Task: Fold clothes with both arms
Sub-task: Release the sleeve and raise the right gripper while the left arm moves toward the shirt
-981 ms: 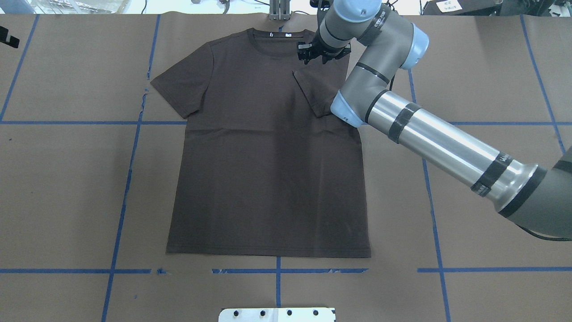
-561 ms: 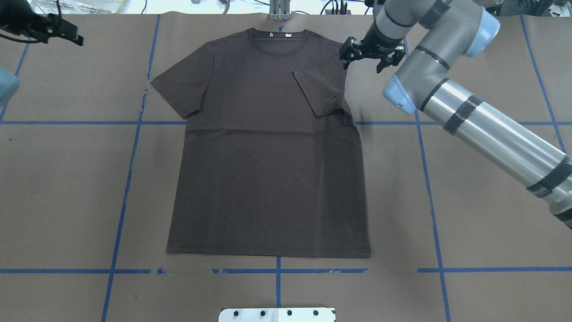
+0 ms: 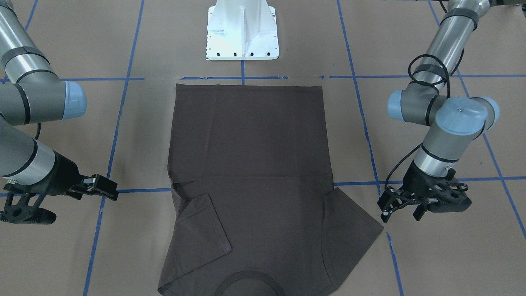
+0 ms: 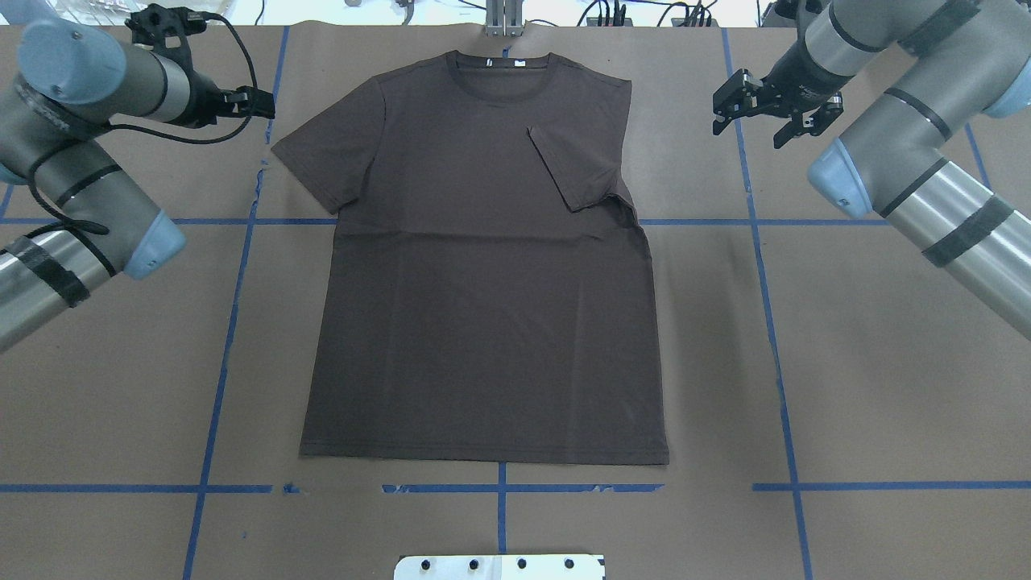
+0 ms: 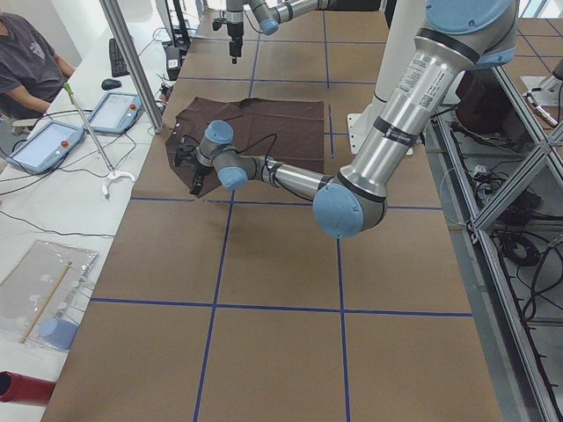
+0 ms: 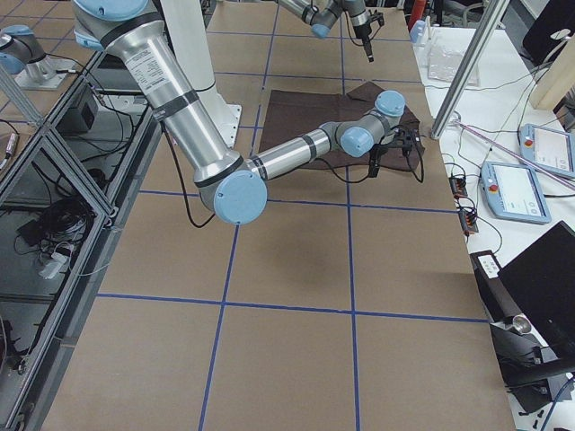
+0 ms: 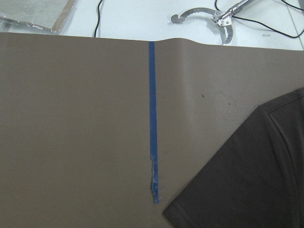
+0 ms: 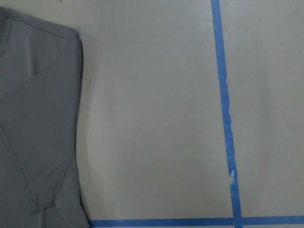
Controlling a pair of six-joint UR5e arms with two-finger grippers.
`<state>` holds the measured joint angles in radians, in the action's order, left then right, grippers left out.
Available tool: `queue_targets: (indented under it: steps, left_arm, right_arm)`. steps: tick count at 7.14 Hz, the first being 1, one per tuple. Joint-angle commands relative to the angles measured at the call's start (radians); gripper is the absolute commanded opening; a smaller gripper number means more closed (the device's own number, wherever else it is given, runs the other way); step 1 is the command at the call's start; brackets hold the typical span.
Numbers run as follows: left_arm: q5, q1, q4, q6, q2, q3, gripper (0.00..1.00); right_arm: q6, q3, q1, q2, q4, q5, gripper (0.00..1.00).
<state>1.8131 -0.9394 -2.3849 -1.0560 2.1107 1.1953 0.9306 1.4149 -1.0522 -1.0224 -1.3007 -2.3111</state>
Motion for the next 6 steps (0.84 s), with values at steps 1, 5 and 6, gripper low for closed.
queue_targets:
  steps: [1, 5, 6]
  left_arm:
    - [-0.082, 0.051, -0.091, -0.071, 0.043, -0.115, 0.99]
    - [-0.136, 0.076, -0.1, -0.076, 0.087, -0.19, 0.96]
    - [-0.136, 0.08, -0.109, -0.076, 0.094, -0.206, 0.96]
  right_arm:
    - [-0.001, 0.006, 0.003, 0.001, -0.023, 0.007, 1.0]
    - [0.002, -0.001, 0.012, 0.012, -0.022, 0.009, 1.0]
    - [0.002, -0.004, 0.014, 0.015, -0.022, 0.013, 1.0]
